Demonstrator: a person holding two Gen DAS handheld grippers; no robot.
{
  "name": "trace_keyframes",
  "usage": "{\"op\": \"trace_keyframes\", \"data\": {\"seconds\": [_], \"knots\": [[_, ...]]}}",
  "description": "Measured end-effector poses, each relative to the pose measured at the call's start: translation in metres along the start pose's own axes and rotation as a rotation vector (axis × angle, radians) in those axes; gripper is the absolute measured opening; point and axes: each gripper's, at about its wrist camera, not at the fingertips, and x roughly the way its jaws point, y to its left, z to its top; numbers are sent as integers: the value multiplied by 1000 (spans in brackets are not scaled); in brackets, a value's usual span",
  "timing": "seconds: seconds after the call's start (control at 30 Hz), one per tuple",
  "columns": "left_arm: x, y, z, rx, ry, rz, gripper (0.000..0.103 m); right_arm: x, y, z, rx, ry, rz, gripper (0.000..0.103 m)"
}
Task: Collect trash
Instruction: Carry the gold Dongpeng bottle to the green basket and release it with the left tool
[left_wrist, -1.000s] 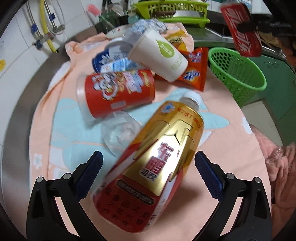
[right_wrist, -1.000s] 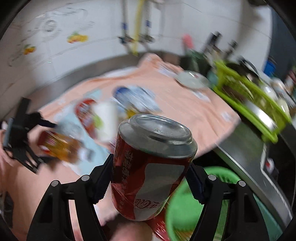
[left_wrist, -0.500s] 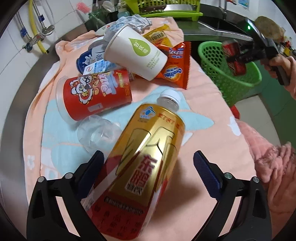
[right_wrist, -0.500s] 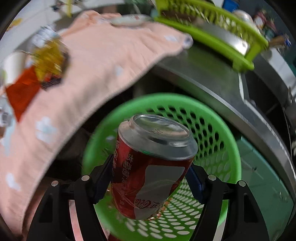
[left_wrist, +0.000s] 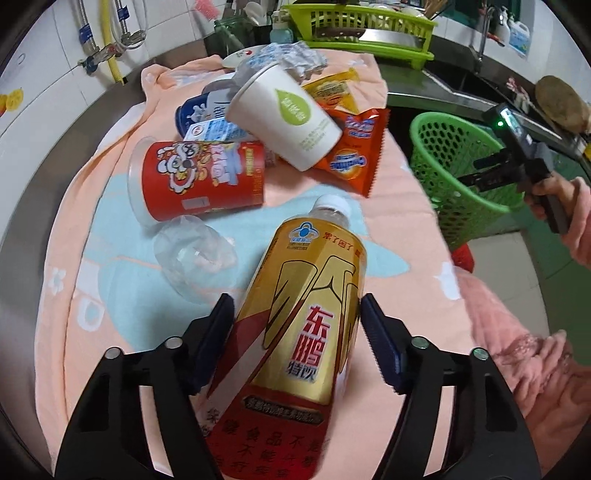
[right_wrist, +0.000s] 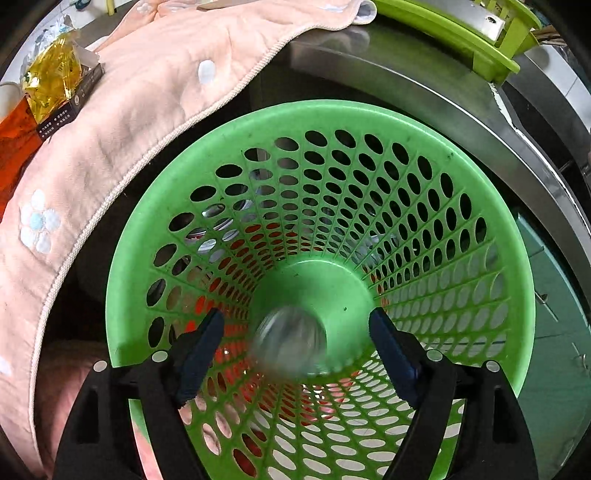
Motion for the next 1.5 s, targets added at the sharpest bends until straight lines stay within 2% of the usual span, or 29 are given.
{"op": "trace_keyframes", "data": {"seconds": [0.07,0.17,0.37,0.63,0.83,0.97,1.17,1.33,1.5], "knots": [[-3,-5,0,1,-3,-13,66,-7,-5,-7,7,-11,7,79],[-5,-16,0,35,-9,7,65,-23,-14,-15,22,-41,11,80],[2,-21,3,58,25,11,64,-54,-21,-24,17,-90,10,83],[23,-27,12,132,124,52,74,-76,-18,-34,20,-108,12,83],[23,-28,19,110,93,50,69,-70,-17,-39,22,-118,28,83],[19,-45,28,100,60,6,68,-79,-20,-43,36,-141,36,83],[19,-95,70,133,-16,-103,68,-99,-35,-50,61,-183,24,83],[42,-143,117,149,-43,-205,68,-120,-51,-63,75,-226,-4,83],[80,-189,159,146,-17,-266,68,-138,-69,-77,91,-263,-27,83]]}}
